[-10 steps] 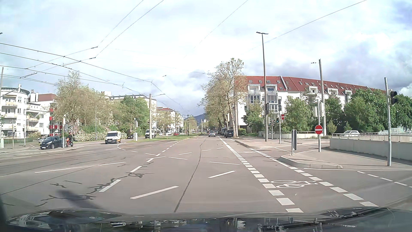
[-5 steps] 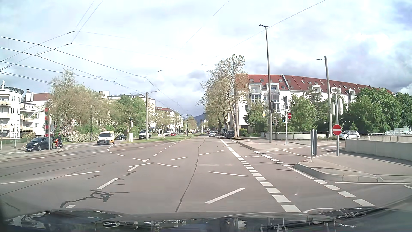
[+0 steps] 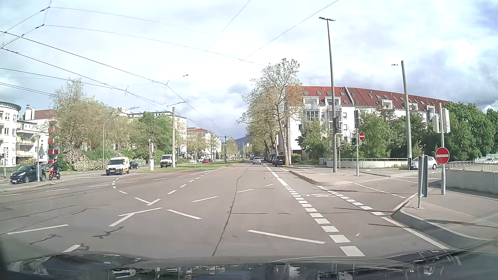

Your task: Follow the waypoints while adhering to traffic rules and regulations

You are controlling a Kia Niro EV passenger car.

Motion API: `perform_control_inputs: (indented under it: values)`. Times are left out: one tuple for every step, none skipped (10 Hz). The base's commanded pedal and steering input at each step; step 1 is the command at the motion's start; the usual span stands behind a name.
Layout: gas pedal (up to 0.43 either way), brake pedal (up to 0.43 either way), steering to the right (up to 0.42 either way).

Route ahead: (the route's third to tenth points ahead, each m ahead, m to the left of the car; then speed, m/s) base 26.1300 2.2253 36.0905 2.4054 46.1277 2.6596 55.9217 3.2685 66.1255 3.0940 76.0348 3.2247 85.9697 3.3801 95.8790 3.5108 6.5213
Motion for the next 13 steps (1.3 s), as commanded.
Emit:
perform_control_inputs:
  values:
    - [0.197,0.000,-0.002]
    - [0.197,0.000,-0.002]
    - [0.197,0.000,-0.002]
    - [0.197,0.000,-0.002]
    - [0.189,0.000,-0.002]
    - [0.189,0.000,-0.002]
    - [0.189,0.000,-0.003]
    - [0.189,0.000,-0.003]
    - [0.177,0.000,-0.003]
    - [0.177,0.000,-0.002]
    - [0.177,0.000,-0.002]
    - [0.177,0.000,-0.002]
    - [0.169,0.000,-0.002]
